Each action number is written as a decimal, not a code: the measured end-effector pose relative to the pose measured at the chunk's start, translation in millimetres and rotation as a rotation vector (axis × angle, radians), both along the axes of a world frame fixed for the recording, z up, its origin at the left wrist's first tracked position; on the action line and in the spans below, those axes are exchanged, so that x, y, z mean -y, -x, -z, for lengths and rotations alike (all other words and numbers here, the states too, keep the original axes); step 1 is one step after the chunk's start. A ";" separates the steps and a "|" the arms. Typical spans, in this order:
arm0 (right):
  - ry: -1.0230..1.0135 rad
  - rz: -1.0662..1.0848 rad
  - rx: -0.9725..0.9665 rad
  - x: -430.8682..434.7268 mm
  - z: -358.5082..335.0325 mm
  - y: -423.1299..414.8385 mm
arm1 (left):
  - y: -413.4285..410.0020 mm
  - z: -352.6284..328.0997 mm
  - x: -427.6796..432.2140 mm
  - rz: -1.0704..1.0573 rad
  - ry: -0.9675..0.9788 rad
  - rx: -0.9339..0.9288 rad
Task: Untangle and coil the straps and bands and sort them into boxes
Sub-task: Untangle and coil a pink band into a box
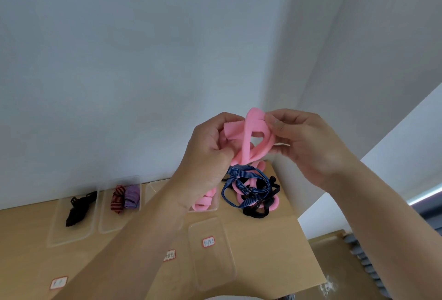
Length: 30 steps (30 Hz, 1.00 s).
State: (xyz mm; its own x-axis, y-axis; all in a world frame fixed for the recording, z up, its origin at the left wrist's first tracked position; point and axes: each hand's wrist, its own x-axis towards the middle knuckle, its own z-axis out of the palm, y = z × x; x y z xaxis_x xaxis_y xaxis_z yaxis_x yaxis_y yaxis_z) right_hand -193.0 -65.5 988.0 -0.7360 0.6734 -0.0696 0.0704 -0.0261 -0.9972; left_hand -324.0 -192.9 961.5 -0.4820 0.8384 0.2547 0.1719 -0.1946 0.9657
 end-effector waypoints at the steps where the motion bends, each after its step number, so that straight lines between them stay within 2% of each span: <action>1: 0.093 -0.078 0.021 -4.3 -2.3 -2.5 | -1.8 -1.6 2.0 0.024 0.006 0.011; 4: 0.267 -0.252 0.081 -15.1 -5.2 -6.9 | -5.8 -0.8 4.3 0.068 0.007 0.021; 7: 0.358 -0.351 0.053 -16.5 -1.5 -9.4 | -5.3 0.6 6.0 0.136 -0.004 0.068; 9: 0.325 -0.366 -0.031 -12.2 2.3 -9.8 | -4.9 1.3 7.2 0.185 -0.023 0.153; 13: 0.227 -0.234 -0.190 2.5 14.7 -4.5 | -4.6 3.1 7.5 0.218 -0.098 0.384; 16: 0.135 -0.180 -0.221 9.2 24.1 -1.6 | -6.3 2.8 8.7 0.207 -0.113 0.433; 19: -0.028 -0.158 -0.206 13.7 29.8 0.8 | -10.3 1.1 9.7 0.206 -0.137 0.466; 24: -0.474 -0.014 -0.122 23.3 41.3 2.8 | -15.3 -0.3 8.7 0.241 -0.157 0.609; 26: -0.646 0.057 -0.112 29.2 48.9 3.5 | -14.8 -0.7 9.5 0.260 -0.151 0.610; 30: -0.844 0.110 -0.090 30.7 67.1 1.5 | -17.1 -6.4 13.9 0.289 -0.078 0.620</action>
State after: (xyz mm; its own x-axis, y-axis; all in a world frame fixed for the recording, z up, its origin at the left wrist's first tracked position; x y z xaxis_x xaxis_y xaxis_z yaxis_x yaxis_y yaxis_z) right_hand -194.5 -96.2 920.9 -0.6421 0.5415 0.5427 0.0308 0.7256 -0.6875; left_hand -306.8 -206.9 967.9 -0.3176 0.9457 0.0690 -0.4776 -0.2224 0.8500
